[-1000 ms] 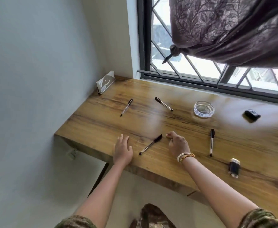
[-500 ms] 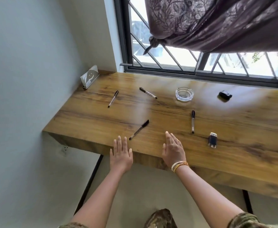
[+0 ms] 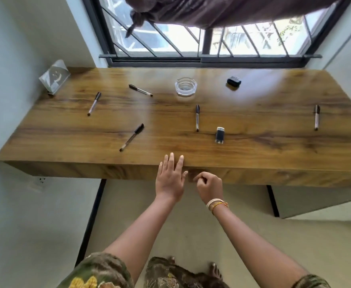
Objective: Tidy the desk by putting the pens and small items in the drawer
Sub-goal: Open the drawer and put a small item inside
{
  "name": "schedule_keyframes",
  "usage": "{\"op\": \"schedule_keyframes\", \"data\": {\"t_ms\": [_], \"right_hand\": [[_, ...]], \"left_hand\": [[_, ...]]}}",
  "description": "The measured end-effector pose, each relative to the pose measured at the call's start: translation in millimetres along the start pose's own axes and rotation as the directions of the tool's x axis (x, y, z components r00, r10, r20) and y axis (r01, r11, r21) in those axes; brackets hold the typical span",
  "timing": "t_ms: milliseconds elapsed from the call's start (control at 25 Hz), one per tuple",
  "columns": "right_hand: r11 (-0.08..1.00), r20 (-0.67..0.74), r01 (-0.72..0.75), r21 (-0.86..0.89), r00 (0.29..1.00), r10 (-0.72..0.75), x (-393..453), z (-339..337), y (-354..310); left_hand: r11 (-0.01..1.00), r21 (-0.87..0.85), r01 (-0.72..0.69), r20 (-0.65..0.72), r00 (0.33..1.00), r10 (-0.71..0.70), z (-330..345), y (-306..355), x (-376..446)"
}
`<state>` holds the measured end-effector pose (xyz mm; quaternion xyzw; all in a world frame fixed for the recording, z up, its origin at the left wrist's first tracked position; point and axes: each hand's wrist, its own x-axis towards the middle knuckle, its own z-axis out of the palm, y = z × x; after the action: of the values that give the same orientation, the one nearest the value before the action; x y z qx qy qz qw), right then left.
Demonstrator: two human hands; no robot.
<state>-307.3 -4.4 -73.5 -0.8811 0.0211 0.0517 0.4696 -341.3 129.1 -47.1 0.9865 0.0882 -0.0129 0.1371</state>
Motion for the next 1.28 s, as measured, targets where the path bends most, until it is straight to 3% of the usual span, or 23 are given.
{"op": "schedule_keyframes", "data": {"t_ms": [40,80,120,160,200,400,600,840,1000,1120,1200,1280], "right_hand": [[0.929,0.029,-0.283,0.236,0.958,0.285,6.5,-7.8,14.7],[0.709,0.119,-0.51,0.488,0.843,0.525,12.8,-16.3,29.7],[0.422,0.253,-0.628,0.653,0.707,0.661,19.1,-27.2,44.9],[0.181,0.37,-0.656,0.732,0.607,0.703,27.9,-40.3,62.4],[0.02,0.447,-0.642,0.767,0.556,0.701,40.1,-52.6,81.1],[-0.371,0.561,-0.43,0.823,0.514,0.649,88.4,-90.0,128.0],[-0.428,0.555,-0.354,0.832,0.543,0.63,88.0,-83.6,132.8],[-0.39,0.57,-0.425,0.817,0.502,0.65,55.3,-88.9,143.0],[-0.373,0.572,-0.445,0.814,0.498,0.652,5.4,-98.1,141.9],[-0.382,0.569,-0.432,0.817,0.493,0.659,-36.6,-102.6,146.8],[-0.396,0.558,-0.402,0.825,0.475,0.681,-60.3,-104.5,153.1],[-0.354,0.53,-0.417,0.837,0.46,0.712,-86.6,-103.5,165.1]], "left_hand": [[1.0,0.011,-0.024,0.017,1.0,0.024,4.2,14.1,5.2],[0.999,0.015,-0.045,0.036,0.998,0.044,6.9,27.4,11.3],[0.998,0.017,-0.057,0.057,0.997,0.056,9.5,40.0,17.7],[0.998,0.027,-0.06,0.08,0.995,0.058,12.9,51.5,23.1],[0.997,0.045,-0.056,0.102,0.993,0.051,16.1,59.2,27.5],[0.994,0.106,-0.016,0.241,0.97,-0.011,20.4,65.4,37.5],[1.0,0.028,0.0,0.363,0.932,-0.01,9.0,63.4,45.1],[0.992,-0.101,0.075,0.365,0.93,-0.033,3.4,68.5,40.4],[0.989,-0.1,0.105,0.418,0.907,-0.054,-3.0,69.8,32.3],[0.96,-0.237,0.148,0.368,0.928,-0.053,4.7,70.4,-2.1],[0.937,-0.273,0.216,0.328,0.937,-0.121,17.2,73.2,-32.4],[0.92,-0.216,0.328,0.368,0.9,-0.234,29.5,78.0,-67.7]]}}
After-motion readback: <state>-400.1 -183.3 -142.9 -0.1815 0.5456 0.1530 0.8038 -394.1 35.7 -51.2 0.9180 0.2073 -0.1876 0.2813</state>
